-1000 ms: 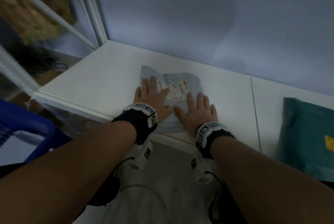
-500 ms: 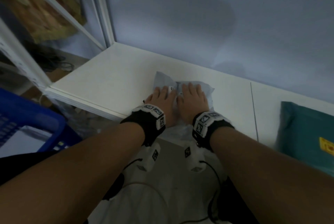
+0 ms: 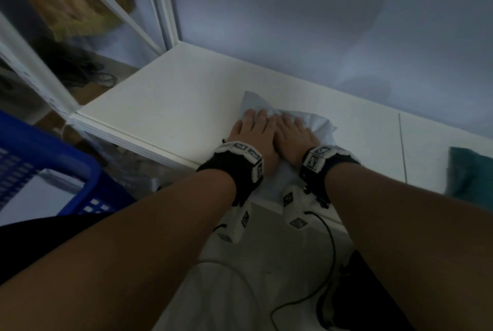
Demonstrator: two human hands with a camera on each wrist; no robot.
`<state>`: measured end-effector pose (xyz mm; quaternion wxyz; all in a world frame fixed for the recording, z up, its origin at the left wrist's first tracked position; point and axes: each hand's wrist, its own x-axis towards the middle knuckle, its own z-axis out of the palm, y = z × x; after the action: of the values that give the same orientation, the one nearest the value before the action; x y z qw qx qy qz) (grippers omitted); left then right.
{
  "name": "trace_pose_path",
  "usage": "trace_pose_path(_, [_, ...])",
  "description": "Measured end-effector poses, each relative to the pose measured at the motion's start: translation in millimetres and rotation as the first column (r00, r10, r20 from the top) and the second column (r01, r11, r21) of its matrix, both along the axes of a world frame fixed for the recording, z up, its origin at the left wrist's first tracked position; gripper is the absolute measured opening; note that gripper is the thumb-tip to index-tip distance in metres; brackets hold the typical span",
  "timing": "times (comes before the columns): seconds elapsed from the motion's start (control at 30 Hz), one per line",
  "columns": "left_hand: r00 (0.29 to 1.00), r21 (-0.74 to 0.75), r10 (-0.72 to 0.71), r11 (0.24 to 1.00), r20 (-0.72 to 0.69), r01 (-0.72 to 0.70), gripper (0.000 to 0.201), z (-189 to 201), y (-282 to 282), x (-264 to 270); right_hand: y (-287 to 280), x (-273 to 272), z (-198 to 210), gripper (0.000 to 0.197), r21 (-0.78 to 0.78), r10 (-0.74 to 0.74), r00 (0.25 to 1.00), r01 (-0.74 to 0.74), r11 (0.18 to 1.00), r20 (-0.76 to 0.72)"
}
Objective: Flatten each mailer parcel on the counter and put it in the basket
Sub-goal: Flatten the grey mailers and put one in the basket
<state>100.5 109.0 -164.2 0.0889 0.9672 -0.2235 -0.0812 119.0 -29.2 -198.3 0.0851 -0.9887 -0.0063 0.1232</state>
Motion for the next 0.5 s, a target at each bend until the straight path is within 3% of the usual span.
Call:
trace_pose_path(0.1, [0.999,0.015,-0.038,0.999,0.000,0.038,0.073,-2,4,2,1,-10,11,0.090,-0.008,0.000,0.999,-0.001,1.000,-0.047])
trace_pose_path(0.2, [0.996,0.017,-0.085,0.996,-0.026,0.085,0.069,3,7,-2,0,-28,25,0.066,0.045,-0.071,0.993,0.075,0.996,-0.089])
trace_pose_path(0.33, [0.993,0.048,-0.113,0.992,-0.034,0.115,0.069,3,7,-19,1,-54,35,0.064,0.060,-0.094,0.992,0.099,0.993,-0.088])
trace_pose_path(0.5, [0.988,0.116,-0.151,0.982,-0.019,0.152,0.088,-18,6,-31,22,-79,36,0.059,0.080,-0.221,0.971,0.228,0.970,-0.086])
